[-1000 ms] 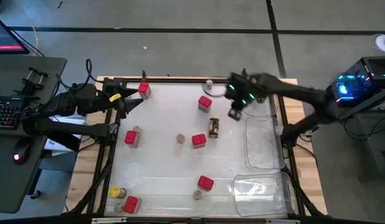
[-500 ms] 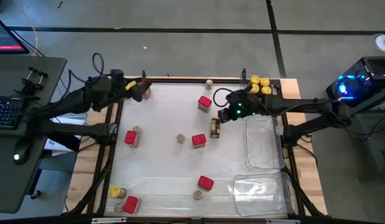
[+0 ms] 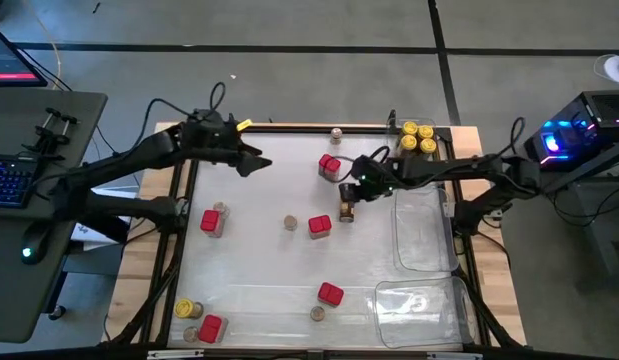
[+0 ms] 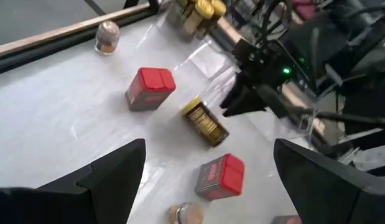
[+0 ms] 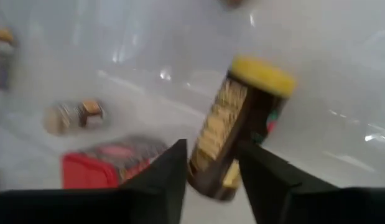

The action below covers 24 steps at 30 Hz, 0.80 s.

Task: Sort spices by type
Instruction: Put the yellow seasoning bottle into the top transparent bin

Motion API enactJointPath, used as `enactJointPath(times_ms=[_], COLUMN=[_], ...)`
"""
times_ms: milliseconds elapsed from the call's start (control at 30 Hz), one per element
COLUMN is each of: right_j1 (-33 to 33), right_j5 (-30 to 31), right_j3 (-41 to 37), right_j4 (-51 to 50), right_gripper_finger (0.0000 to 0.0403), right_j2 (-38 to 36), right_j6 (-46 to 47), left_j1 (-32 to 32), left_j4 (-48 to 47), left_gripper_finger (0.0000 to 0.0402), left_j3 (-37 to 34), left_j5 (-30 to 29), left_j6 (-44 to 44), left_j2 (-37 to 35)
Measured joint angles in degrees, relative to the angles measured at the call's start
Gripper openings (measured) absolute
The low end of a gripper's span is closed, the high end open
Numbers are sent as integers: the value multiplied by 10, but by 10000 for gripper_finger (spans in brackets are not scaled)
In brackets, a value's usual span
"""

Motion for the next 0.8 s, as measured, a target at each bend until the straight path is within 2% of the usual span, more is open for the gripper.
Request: enactJointPath(times_ms=[167,333,467,800], right_j1=[18,22,21,9], right_j5=[0,3,17,39], right_j3=[0,0,1,1], right_j4=[2,-17,5,47], right_gripper_finger=[238,291,303,304], right_j2=[8,8,24,105], right_j6=[24,25,36,102], left_j1=[10,24,37,47], left_j4=[-10,-6,4,4], left_gripper_finger=[341,341,341,341], left_j3=[0,0,0,0], left_j5=[4,4,4,3], left_j6=[19,40,35,18], left_j2=[16,18,24,42])
